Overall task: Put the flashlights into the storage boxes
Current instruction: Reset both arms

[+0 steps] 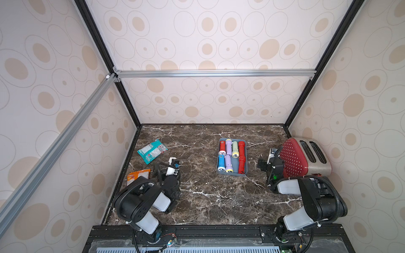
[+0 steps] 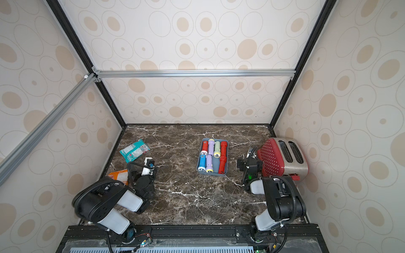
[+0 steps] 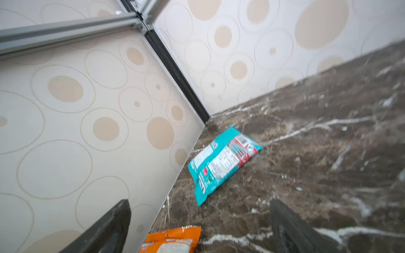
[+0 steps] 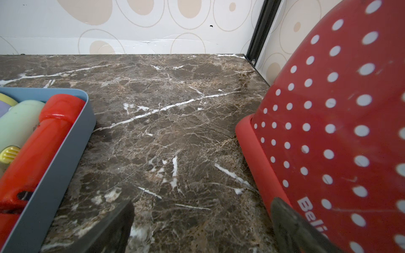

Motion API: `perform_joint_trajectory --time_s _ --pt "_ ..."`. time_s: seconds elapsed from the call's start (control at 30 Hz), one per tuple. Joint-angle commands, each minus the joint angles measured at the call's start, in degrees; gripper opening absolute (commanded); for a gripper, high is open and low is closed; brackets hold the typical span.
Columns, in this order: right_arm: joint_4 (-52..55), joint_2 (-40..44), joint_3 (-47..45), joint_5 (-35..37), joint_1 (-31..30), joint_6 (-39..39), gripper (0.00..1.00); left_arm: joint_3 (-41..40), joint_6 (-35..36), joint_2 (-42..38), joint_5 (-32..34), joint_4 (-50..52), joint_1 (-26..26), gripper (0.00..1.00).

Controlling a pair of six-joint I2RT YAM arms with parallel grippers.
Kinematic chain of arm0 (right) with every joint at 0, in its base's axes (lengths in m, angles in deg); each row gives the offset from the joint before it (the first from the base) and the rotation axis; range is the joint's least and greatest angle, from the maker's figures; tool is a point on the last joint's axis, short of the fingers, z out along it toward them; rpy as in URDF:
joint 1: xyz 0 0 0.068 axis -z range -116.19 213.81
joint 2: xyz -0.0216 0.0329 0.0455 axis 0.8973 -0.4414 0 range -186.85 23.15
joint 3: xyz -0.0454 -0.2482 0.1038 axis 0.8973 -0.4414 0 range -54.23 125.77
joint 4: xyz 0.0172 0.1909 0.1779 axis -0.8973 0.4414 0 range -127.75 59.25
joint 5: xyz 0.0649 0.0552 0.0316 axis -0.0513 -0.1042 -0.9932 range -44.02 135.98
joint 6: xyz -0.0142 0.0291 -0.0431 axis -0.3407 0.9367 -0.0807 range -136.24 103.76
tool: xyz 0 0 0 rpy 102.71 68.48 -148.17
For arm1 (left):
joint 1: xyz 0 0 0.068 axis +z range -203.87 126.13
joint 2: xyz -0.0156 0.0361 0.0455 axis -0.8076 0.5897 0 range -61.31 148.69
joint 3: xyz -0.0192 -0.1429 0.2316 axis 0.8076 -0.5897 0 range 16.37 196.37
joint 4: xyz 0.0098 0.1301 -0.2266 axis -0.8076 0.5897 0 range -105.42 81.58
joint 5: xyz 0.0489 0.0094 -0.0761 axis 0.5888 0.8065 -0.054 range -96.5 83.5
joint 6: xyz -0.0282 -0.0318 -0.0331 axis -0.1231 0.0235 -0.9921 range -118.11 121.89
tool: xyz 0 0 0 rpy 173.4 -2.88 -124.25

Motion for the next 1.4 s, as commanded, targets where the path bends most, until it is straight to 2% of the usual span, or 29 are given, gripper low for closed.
perform_joint_trajectory --time_s 0.0,0.03,0.1,0.17,0.27,0.33,0.53,0.7,0.77,0.83,0.9,1.0,1.3,1.37 --pt "-0.11 0.14 0.38 0.02 0.17 -0.02 0.98 1.47 -11.12 -10.75 -8.63 20.21 1.80 0.98" --pt "-0.10 0.13 0.41 -0.10 0.18 0.01 0.98 1.14 -14.63 -13.59 -11.81 24.19 3.76 0.98" --pt "-0.12 0.15 0.39 -0.14 0.20 -0.03 0.98 -2.34 -18.24 -17.31 -17.17 21.93 8.06 0.98" --pt "-0.07 0.15 0.29 -0.16 0.23 0.05 0.98 -4.58 -18.17 -18.15 -19.81 17.50 10.91 0.98" --pt "-0.08 0.14 0.27 -0.12 0.21 0.04 0.98 -5.02 -20.63 -17.75 -23.86 15.93 15.21 0.98" --pt "-0.13 0.09 0.38 -0.21 0.22 -0.02 0.98 -5.39 -21.93 -16.72 -24.87 13.38 16.59 0.98" --pt "-0.08 0.10 0.35 -0.23 0.27 -0.07 0.98 -5.09 -23.36 -8.04 -26.63 0.37 18.34 0.98" --pt "-0.09 0.10 0.34 -0.23 0.20 -0.08 0.98 -3.06 -20.59 5.24 -29.07 -11.59 19.15 0.98" --pt "-0.16 0.10 0.27 -0.23 0.22 -0.03 0.98 -3.70 -24.71 4.56 -29.91 -9.32 21.18 0.98" --pt "-0.09 0.09 0.37 -0.20 0.26 -0.02 0.98 -2.85 -24.35 7.48 -30.38 -11.84 22.06 0.99" --pt "0.00 0.09 0.39 -0.17 0.21 -0.02 0.98 0.44 -25.27 4.80 -32.93 -0.72 22.52 0.98" --pt "-0.09 0.16 0.38 -0.23 0.25 -0.02 0.98 3.87 -26.01 4.97 -36.37 5.59 24.37 0.99" --pt "0.29 0.08 0.58 -0.45 0.26 -0.15 0.98 4.01 -26.04 5.36 -36.69 4.75 24.80 0.99" --pt "0.90 -0.25 1.08 -4.62 0.85 -1.20 0.99 4.01 -26.02 5.37 -36.72 4.82 24.79 0.99"
